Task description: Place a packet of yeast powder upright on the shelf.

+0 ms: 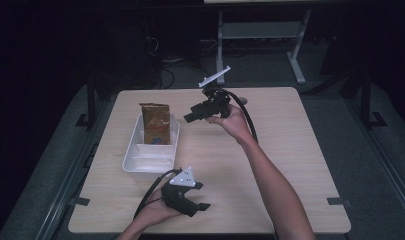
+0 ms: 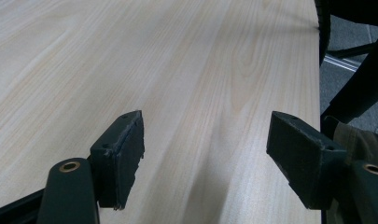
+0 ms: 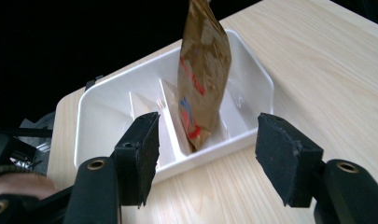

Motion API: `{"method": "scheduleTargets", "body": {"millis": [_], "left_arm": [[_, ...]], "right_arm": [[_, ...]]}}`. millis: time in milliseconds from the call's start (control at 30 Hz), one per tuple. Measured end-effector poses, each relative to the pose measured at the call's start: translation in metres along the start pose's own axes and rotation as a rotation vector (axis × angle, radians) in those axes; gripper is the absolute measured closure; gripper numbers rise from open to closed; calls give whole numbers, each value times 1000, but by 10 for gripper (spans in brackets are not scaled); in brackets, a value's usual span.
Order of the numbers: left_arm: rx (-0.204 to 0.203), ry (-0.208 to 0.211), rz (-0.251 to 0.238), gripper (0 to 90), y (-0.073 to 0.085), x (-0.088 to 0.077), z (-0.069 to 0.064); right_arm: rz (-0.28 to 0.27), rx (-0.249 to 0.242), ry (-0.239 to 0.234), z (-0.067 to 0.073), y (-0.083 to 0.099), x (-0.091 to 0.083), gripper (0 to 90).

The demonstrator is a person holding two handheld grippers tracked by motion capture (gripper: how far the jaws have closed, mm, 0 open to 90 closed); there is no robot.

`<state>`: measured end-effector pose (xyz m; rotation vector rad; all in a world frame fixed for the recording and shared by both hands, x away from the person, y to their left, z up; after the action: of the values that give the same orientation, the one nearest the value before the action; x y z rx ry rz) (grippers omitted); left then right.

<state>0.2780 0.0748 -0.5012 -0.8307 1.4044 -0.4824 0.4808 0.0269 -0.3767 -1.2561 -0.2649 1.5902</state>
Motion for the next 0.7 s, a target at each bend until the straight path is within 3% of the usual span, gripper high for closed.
{"method": "scheduleTargets", "body": {"millis": [533,700], "left_arm": [[-7,-8,-6,270,-2,-2,1],[-8,-8,-20,270,-5,-4,1]], "right_arm": [[-48,37,40,-9,30,-49,387],[-25,53,47,-12,43,-57,381]]}}
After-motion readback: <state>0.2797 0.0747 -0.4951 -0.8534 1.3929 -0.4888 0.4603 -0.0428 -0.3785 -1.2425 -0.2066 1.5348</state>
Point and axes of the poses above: each handheld gripper's, and its own axes: x roughly forward along the jaws, y roughly out of its underside, z roughly to its left, the point moved 8 cm from there along x, roughly forward along the jaws, and after that the axes turned 8 degrees about x, right-handed, at the moved point
